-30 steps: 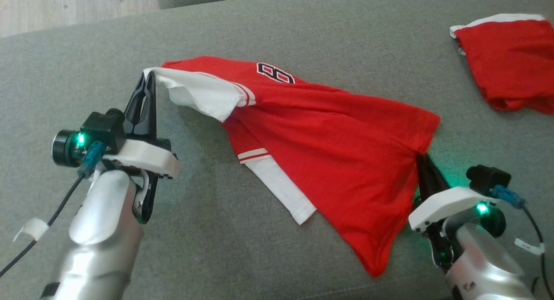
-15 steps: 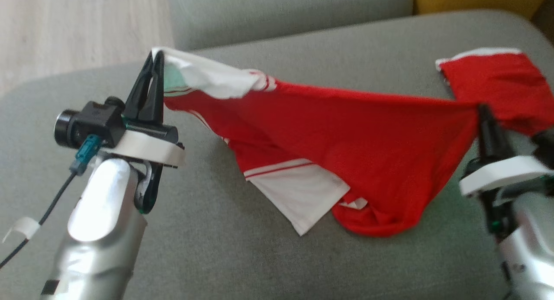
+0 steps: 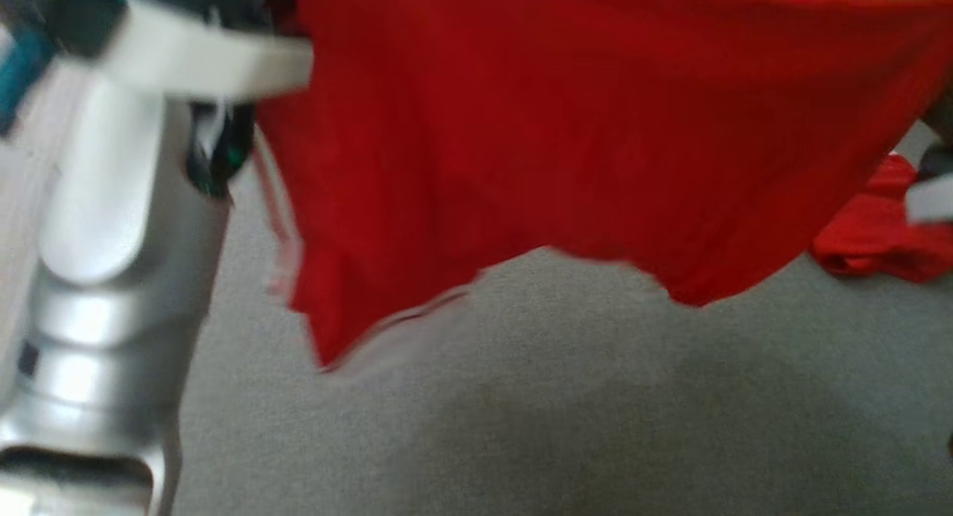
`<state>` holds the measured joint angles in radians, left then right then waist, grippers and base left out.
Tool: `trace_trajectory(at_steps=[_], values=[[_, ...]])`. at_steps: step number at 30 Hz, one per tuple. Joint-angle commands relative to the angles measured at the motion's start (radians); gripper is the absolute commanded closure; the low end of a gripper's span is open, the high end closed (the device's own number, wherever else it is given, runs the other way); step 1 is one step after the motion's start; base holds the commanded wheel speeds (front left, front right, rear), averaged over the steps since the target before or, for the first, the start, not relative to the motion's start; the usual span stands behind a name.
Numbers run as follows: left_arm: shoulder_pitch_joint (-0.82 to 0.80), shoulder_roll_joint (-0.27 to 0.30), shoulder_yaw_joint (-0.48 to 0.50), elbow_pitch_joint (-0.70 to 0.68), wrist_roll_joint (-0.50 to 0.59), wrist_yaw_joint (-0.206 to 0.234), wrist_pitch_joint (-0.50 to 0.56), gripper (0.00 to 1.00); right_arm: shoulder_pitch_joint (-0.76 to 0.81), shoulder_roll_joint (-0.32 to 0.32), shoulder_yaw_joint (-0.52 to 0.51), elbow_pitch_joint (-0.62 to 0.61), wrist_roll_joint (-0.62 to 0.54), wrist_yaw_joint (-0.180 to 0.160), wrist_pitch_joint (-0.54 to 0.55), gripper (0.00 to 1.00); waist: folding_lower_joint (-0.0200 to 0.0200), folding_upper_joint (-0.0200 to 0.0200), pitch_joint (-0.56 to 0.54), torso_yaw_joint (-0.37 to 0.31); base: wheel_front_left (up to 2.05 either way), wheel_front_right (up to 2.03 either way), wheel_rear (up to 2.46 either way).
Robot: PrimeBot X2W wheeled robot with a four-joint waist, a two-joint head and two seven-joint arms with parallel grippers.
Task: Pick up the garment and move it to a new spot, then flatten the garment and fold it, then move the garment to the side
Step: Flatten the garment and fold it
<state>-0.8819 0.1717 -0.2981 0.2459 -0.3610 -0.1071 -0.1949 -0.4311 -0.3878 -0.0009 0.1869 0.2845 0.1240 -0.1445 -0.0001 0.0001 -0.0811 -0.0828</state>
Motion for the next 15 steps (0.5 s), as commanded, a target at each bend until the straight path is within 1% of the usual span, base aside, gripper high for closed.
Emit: trace_trajectory(at_steps=[1,3,5,7,9,12,15], values=[[-0.091,0.03,0.032,-0.026,-0.001,-0.005,0.025,1.0,-0.085,-0.03,0.015,-0.058,-0.019,0.007,0.031,1.0,0.0001,-0.0001,0.004,0.012,0.0,0.0,0.0],[-0.138,0.019,0.031,0.004,-0.018,-0.006,0.068,1.0,-0.136,-0.038,0.026,-0.058,-0.019,0.007,0.063,1.0,0.0001,-0.0001,0.015,0.02,0.0,0.0,0.0],[-0.179,0.02,0.021,0.056,-0.024,-0.007,0.122,1.0,-0.188,-0.043,0.057,-0.026,-0.01,0.007,0.1,1.0,0.0001,-0.0001,0.034,0.025,0.0,0.0,0.0],[-0.213,0.022,0.002,0.127,-0.028,-0.009,0.177,1.0,-0.245,-0.047,0.104,0.036,0.002,0.007,0.131,1.0,0.0001,-0.0001,0.063,0.031,0.0,0.0,0.0],[-0.251,0.023,-0.014,0.207,-0.025,-0.012,0.2,1.0,-0.309,-0.051,0.158,0.118,0.022,0.007,0.148,1.0,0.0001,-0.0001,0.102,0.039,0.0,0.0,0.0],[-0.333,0.025,-0.04,0.306,0.016,-0.011,0.176,1.0,-0.43,-0.062,0.22,0.248,0.035,0.007,0.137,1.0,0.0001,-0.0001,0.19,0.052,0.0,0.0,0.0],[-0.445,0.005,-0.039,0.395,0.039,0.004,0.102,1.0,-0.568,-0.072,0.245,0.369,0.034,0.007,0.078,1.0,0.0001,-0.0001,0.276,0.065,0.0,0.0,0.0]])
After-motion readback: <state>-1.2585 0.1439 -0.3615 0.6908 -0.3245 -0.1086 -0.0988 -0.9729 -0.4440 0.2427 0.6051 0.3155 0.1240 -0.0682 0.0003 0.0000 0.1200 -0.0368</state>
